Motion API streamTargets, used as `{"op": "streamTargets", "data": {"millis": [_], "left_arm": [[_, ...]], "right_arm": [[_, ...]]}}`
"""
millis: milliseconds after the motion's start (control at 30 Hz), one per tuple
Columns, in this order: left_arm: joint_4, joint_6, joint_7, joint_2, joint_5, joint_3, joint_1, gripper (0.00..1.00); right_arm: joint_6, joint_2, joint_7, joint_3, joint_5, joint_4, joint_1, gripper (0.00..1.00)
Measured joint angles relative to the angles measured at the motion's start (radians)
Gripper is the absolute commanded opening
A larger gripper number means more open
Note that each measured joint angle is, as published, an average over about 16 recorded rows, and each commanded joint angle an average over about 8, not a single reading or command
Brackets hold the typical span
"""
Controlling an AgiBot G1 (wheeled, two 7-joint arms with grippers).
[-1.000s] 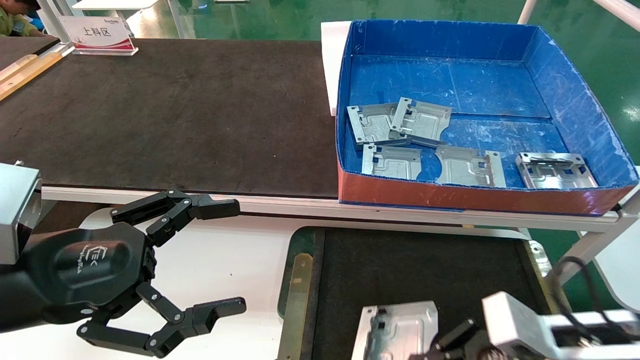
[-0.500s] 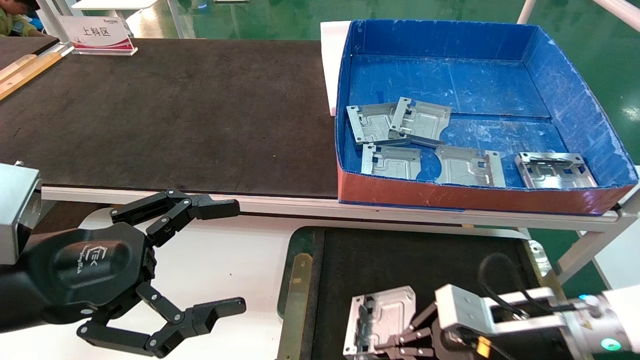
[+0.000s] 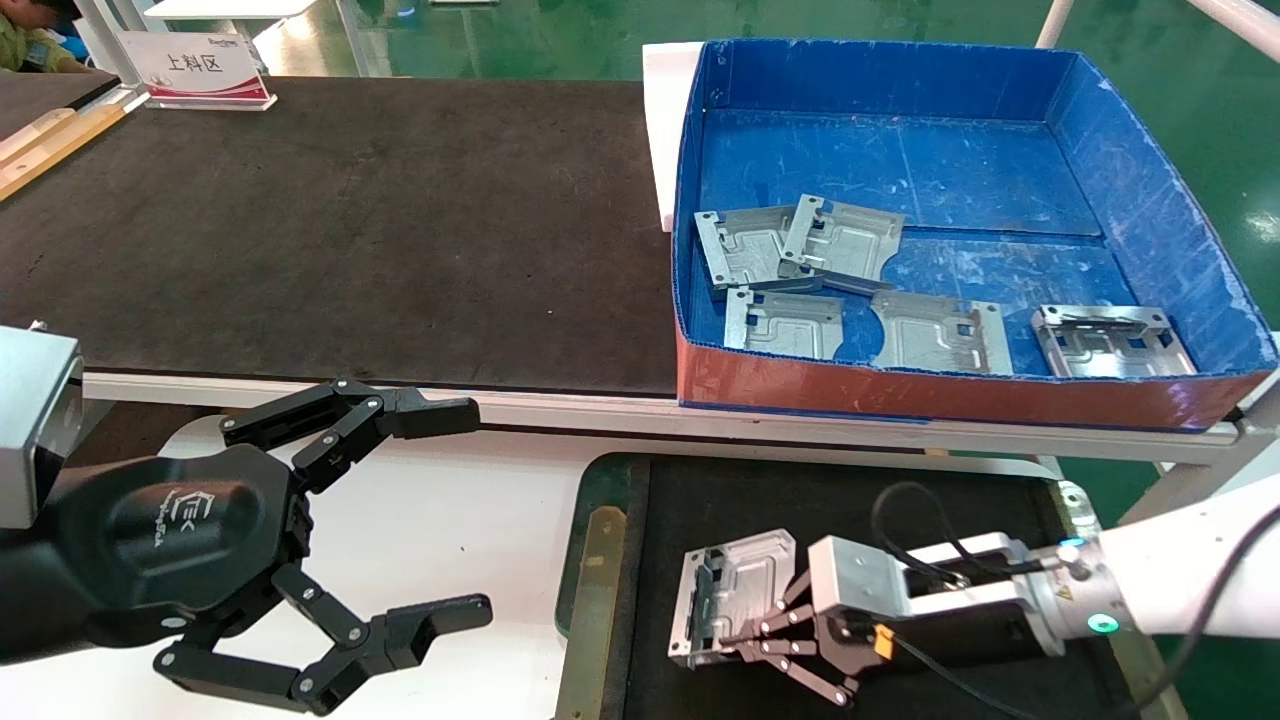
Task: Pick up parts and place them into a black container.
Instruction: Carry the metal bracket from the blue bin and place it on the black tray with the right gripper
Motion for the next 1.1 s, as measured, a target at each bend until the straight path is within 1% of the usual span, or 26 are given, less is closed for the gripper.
{"op": "streamTargets", "data": {"millis": [233,467,800,1100], "left_arm": [[0.000,0.000,0.000,0.000,0.000,0.000,0.000,1.00],[0.000,0.000,0.000,0.000,0.000,0.000,0.000,1.00],[0.000,0.000,0.000,0.000,0.000,0.000,0.000,1.00],[0.000,0.000,0.000,0.000,0.000,0.000,0.000,1.00]], "right_arm": [[0.014,-0.059,-0.085,-0.009,-0.020,-0.130,0.044,0.00],[0.026,-0.107,-0.153,-0.014,-0.032,-0.226,0.076,0.00],[0.048,-0.165,-0.224,-0.023,-0.047,-0.318,0.106,0.00],[0.073,-0.191,-0.273,-0.031,-0.060,-0.373,0.117,0.00]]}}
